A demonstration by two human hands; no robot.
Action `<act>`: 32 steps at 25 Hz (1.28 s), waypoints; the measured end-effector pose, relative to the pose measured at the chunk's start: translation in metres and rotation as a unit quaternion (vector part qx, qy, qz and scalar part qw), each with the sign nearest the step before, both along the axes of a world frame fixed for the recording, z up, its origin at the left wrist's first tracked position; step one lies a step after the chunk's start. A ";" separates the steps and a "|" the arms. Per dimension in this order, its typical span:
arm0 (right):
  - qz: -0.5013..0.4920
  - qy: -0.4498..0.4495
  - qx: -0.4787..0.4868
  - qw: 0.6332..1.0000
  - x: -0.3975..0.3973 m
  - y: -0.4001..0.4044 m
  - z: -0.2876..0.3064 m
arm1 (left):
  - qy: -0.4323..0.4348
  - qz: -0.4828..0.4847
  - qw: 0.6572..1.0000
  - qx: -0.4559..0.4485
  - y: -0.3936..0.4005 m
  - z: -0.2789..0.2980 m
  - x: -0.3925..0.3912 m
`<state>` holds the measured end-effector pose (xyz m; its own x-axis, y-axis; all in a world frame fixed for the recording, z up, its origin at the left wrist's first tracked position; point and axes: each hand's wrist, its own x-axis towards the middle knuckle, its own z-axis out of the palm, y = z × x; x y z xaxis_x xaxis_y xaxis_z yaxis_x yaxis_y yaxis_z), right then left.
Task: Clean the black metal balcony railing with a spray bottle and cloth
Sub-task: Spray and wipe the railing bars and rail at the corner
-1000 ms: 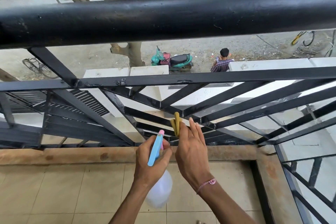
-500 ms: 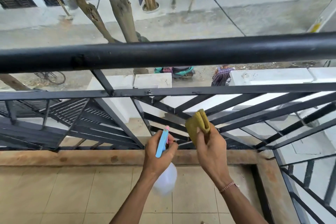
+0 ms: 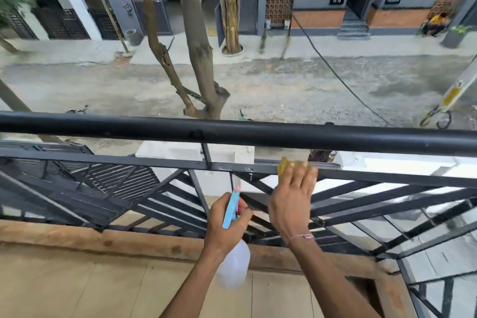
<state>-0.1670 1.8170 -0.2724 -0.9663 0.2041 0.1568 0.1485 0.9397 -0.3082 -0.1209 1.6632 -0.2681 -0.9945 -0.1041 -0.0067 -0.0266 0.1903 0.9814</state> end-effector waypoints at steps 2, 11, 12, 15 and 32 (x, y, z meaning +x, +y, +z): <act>0.028 -0.021 -0.006 0.999 -0.009 -0.030 0.008 | -0.005 0.016 1.000 -0.002 -0.016 0.003 0.001; 0.354 0.018 0.109 0.929 -0.036 -0.080 0.016 | -0.040 0.045 0.998 -0.025 -0.062 0.009 -0.001; 0.377 0.029 0.126 0.917 -0.036 -0.068 0.015 | -0.042 0.035 0.998 -0.029 -0.059 0.010 -0.002; 0.387 0.035 0.167 0.906 -0.039 -0.041 0.013 | -0.037 0.006 0.998 -0.047 -0.046 0.018 -0.009; 0.212 -0.043 0.178 0.960 -0.002 0.162 0.021 | -0.089 -0.141 0.983 -0.071 0.096 0.042 -0.031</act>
<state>-0.1694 1.9793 -0.2513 -0.9633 -0.2618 0.0593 -0.2598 0.9649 0.0392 -0.1520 1.7595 -0.2258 -0.9685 0.1629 -0.1885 -0.1220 0.3498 0.9288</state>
